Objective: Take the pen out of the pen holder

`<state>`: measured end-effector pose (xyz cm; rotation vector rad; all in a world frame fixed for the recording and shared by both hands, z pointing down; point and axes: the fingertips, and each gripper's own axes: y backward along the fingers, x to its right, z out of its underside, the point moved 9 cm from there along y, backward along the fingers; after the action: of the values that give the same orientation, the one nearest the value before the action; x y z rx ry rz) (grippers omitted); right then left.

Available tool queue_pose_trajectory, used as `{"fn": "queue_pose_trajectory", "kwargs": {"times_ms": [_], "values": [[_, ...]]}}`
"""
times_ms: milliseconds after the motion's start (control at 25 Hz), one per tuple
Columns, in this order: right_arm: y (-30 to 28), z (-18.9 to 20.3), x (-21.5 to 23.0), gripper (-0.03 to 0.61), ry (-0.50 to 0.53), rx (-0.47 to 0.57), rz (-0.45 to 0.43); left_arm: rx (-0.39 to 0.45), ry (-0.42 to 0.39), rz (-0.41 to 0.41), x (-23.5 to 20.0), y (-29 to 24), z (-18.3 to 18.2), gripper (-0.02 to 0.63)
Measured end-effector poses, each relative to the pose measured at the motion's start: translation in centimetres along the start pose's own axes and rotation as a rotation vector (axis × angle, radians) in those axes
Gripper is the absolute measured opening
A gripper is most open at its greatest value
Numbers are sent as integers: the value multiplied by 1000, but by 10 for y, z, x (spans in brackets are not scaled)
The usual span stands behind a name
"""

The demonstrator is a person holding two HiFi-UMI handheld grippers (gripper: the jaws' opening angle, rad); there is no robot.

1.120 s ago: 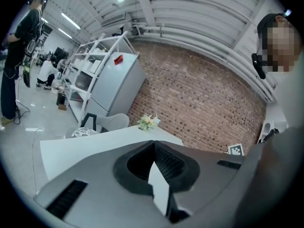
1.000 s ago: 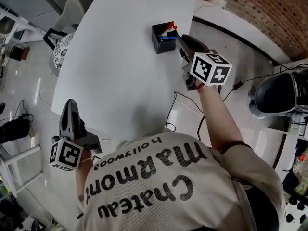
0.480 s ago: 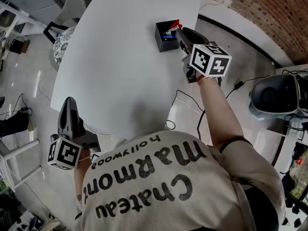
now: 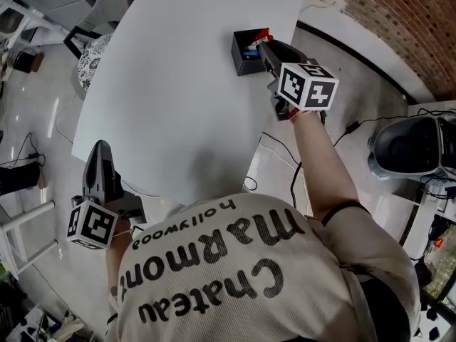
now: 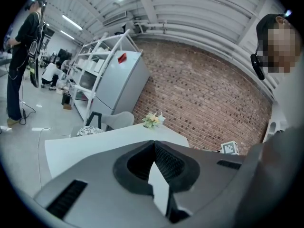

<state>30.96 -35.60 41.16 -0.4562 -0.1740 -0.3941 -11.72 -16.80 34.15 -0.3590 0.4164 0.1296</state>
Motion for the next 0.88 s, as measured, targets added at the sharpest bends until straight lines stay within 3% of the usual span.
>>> {"fn": "queue_pose_trajectory", "kwargs": {"times_ms": [880], "values": [[11, -5, -8, 72, 37, 6, 18, 26, 3, 6, 8, 16, 2, 0]]}}
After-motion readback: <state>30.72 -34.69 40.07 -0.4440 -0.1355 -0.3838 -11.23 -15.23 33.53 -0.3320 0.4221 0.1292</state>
